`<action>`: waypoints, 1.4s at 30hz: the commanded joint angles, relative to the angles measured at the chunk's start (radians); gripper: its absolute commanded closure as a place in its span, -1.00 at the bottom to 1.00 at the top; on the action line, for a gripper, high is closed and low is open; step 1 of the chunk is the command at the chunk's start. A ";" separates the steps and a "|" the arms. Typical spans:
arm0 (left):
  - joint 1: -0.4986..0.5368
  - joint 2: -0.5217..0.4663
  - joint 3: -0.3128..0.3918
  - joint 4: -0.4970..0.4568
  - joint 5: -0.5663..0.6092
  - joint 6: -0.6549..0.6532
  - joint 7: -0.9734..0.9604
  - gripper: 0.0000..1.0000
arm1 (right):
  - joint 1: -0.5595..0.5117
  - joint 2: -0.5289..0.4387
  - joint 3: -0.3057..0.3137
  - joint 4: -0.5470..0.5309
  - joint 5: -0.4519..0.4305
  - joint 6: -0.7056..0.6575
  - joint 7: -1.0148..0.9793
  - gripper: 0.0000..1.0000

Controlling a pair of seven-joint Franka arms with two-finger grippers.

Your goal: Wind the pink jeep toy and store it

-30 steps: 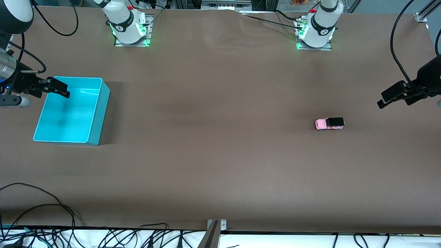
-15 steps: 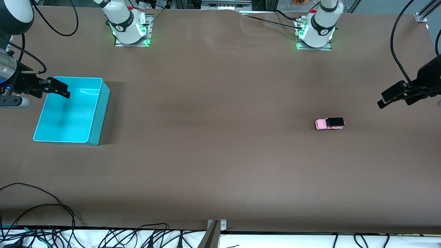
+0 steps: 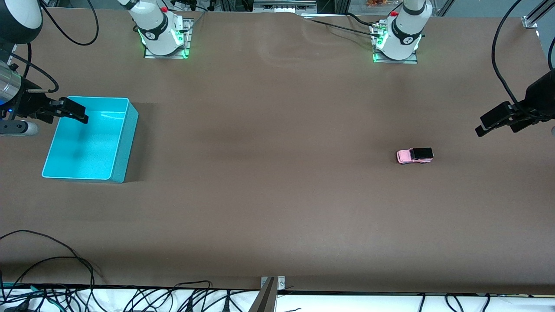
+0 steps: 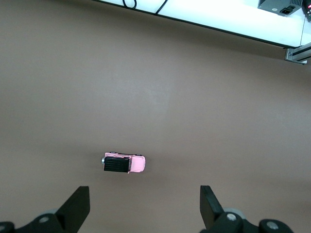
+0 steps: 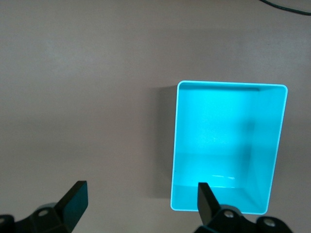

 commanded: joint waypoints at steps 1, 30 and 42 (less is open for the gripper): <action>-0.003 -0.009 0.001 -0.003 0.015 0.006 0.023 -1.00 | -0.002 0.011 0.000 0.024 0.018 -0.005 -0.014 -1.00; 0.025 -0.013 -0.066 -0.040 0.089 -0.098 0.106 -1.00 | -0.009 0.008 -0.017 0.039 0.019 -0.015 -0.014 -1.00; 0.028 -0.012 -0.063 -0.039 0.095 -0.101 0.110 -1.00 | -0.011 0.008 -0.017 0.039 0.021 -0.021 -0.018 -1.00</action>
